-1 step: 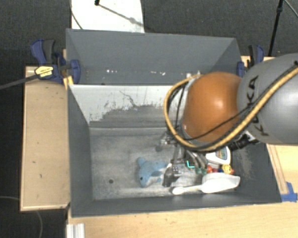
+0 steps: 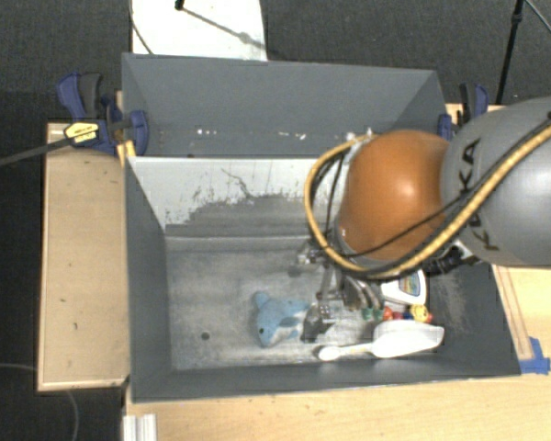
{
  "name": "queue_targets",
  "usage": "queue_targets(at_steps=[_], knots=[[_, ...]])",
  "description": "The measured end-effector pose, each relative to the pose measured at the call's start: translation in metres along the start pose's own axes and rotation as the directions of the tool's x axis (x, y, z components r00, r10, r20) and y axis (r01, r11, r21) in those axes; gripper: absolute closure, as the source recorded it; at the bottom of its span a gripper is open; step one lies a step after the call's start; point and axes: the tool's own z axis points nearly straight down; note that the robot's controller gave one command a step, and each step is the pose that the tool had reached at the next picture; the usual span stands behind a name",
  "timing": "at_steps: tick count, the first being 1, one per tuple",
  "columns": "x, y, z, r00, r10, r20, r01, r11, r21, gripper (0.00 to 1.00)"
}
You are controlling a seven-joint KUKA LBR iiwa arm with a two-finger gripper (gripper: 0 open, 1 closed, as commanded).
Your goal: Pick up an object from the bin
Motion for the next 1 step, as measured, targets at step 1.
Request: queue_targets(at_steps=[1], knots=[[-0.0201,-0.0197,0.0672,1.0,-0.031,0.006,0.031,1.0,0.0,0.0]])
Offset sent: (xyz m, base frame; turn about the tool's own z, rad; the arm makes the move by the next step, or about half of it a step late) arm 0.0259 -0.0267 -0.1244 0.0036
